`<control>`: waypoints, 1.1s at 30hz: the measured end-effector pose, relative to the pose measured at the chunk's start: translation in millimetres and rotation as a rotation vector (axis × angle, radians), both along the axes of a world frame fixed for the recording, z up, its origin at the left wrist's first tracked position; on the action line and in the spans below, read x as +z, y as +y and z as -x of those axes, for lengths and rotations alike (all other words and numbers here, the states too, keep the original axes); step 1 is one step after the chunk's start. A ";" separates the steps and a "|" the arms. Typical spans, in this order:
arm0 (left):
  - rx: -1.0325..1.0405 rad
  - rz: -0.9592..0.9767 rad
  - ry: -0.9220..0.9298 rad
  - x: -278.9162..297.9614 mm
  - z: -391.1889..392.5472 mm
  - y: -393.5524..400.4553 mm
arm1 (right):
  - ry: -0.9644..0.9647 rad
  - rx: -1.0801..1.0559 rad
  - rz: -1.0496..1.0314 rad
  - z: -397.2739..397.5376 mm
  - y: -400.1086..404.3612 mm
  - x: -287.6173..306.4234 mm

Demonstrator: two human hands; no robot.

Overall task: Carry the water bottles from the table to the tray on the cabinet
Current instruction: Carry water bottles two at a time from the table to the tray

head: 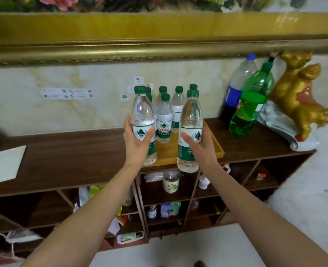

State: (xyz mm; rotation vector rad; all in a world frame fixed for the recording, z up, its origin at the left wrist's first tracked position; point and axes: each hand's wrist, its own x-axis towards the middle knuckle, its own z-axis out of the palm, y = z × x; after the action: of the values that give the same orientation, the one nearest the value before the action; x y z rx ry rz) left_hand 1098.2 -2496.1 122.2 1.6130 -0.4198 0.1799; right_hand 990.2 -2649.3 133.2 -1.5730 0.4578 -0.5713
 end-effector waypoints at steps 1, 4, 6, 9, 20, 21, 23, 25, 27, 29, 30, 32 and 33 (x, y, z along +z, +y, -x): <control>-0.017 -0.004 0.005 0.4 -9.6 -4.1 | 0.005 0.004 0.023 -11.2 -3.9 1.9; -0.061 -0.008 0.040 -9.9 -31.8 -11.0 | 0.035 0.019 0.073 -40.4 -14.3 -1.2; -0.049 -0.004 0.053 -17.7 -44.5 -15.4 | 0.045 0.055 0.135 -56.9 -20.6 -6.2; -0.032 -0.004 0.057 -27.5 -56.2 -19.7 | 0.051 0.135 0.189 -75.8 -28.6 -16.8; -0.057 -0.029 0.147 -61.1 -68.7 -24.6 | 0.128 0.231 0.235 -118.9 -31.3 -57.4; -0.066 -0.036 0.150 -62.4 -70.0 -24.6 | 0.136 0.230 0.239 -120.8 -31.9 -59.8; -0.084 -0.073 0.148 -64.4 -74.3 -24.0 | 0.157 0.233 0.246 -122.9 -34.0 -62.1; -0.102 -0.107 0.153 -65.7 -77.2 -22.2 | 0.164 0.245 0.260 -122.9 -36.9 -61.6; -0.097 -0.143 0.166 -70.5 -78.5 -18.0 | 0.185 0.271 0.284 -121.5 -39.8 -63.3; -0.068 -0.207 0.172 -79.7 -78.6 -13.0 | 0.218 0.303 0.312 -118.7 -42.0 -67.3; -0.067 -0.226 0.185 -85.3 -77.6 -10.6 | 0.235 0.314 0.321 -117.5 -42.9 -70.3; -0.074 -0.234 0.230 -92.7 -76.2 -8.0 | 0.267 0.319 0.330 -115.6 -44.8 -75.2; -0.071 -0.241 0.241 -94.0 -76.2 -7.7 | 0.283 0.315 0.335 -114.9 -45.4 -77.0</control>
State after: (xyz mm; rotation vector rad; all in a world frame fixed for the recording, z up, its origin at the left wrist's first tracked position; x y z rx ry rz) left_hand 1174.4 -2503.8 28.2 1.8271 -0.3200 -0.1236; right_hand 1105.1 -2694.8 56.2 -2.0135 0.3244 -0.1872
